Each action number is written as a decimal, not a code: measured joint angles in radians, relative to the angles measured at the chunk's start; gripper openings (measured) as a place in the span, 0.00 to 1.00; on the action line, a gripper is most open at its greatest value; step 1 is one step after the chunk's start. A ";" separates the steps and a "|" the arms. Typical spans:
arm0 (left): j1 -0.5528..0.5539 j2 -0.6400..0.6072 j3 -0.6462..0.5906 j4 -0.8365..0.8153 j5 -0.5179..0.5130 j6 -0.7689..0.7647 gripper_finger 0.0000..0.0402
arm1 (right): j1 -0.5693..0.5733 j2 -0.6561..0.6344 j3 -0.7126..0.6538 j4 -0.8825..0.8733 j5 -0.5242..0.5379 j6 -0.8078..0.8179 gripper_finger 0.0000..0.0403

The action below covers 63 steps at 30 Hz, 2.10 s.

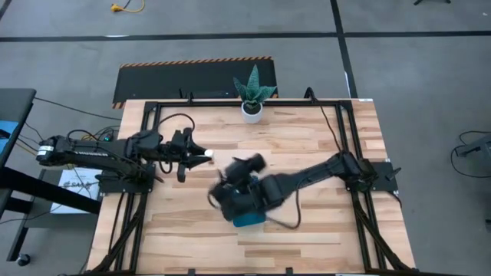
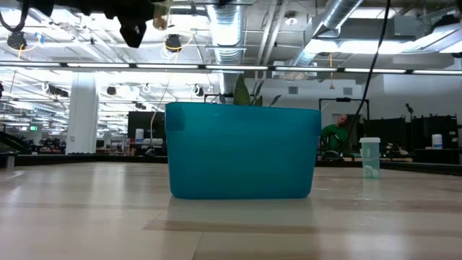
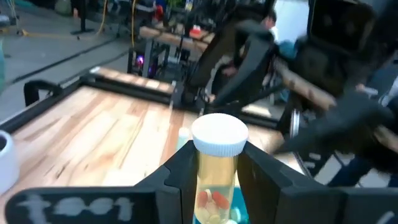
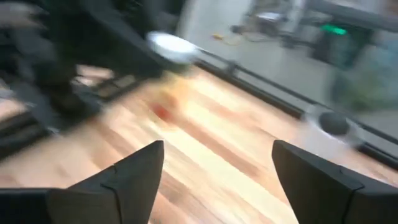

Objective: Pick and place pill bottles into a basket
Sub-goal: Put the yellow pill bottle into the blue bin

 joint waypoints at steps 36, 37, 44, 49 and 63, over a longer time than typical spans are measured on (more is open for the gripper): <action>-0.399 0.900 0.193 0.589 -0.223 -0.032 0.21 | 0.088 -0.145 0.022 -0.561 0.059 0.370 0.75; -0.403 0.918 0.199 0.594 -0.227 -0.036 0.21 | 0.088 -0.145 0.022 -0.561 0.058 0.363 0.75; -0.429 0.996 0.210 0.634 -0.302 -0.042 0.21 | 0.089 -0.145 0.022 -0.561 0.057 0.363 0.75; -0.455 1.045 0.209 0.643 -0.358 -0.056 0.21 | 0.089 -0.145 0.022 -0.561 0.058 0.362 0.75; -0.482 1.110 0.224 0.659 -0.474 -0.080 0.21 | 0.088 -0.144 0.022 -0.561 0.083 0.360 0.75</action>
